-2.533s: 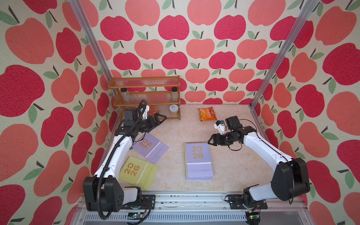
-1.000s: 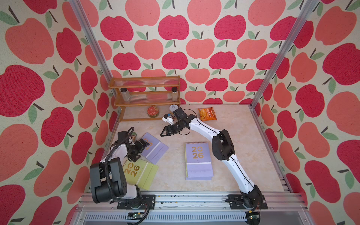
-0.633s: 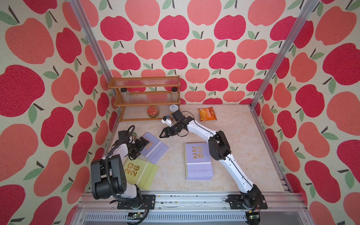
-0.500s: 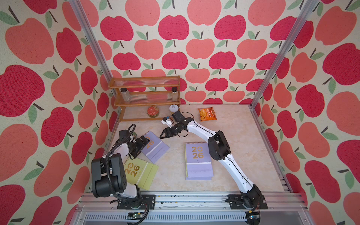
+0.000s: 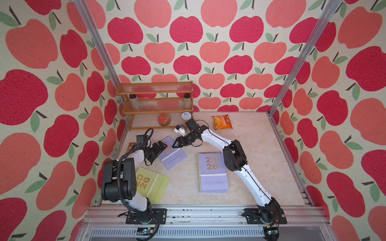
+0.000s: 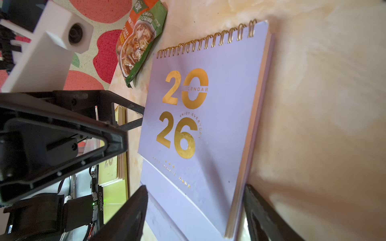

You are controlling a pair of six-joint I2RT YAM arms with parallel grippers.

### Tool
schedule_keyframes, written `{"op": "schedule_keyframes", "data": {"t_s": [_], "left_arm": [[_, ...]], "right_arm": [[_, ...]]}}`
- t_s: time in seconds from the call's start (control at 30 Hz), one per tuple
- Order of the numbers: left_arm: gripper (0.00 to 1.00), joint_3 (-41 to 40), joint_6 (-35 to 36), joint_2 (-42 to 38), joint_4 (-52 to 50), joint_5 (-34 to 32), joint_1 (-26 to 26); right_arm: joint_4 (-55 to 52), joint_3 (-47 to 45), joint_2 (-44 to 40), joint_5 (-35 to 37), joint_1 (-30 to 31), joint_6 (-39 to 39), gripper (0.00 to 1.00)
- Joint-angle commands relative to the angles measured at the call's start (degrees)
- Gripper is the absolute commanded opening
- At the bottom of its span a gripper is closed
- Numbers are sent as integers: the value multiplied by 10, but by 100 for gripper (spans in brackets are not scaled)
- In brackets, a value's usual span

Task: Stack the calendars
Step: Pick up the calendar at the center of the board.

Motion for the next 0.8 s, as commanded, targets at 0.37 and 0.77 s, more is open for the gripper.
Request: {"op": "schedule_keyframes", "data": {"t_s": [0.37, 0.77], "left_arm": [[100, -8, -41, 65, 28, 29, -47], [99, -3, -50, 76, 39, 33, -55]], "right_arm": [[83, -106, -98, -74, -27, 53, 65], [97, -135, -132, -69, -31, 54, 52]]}}
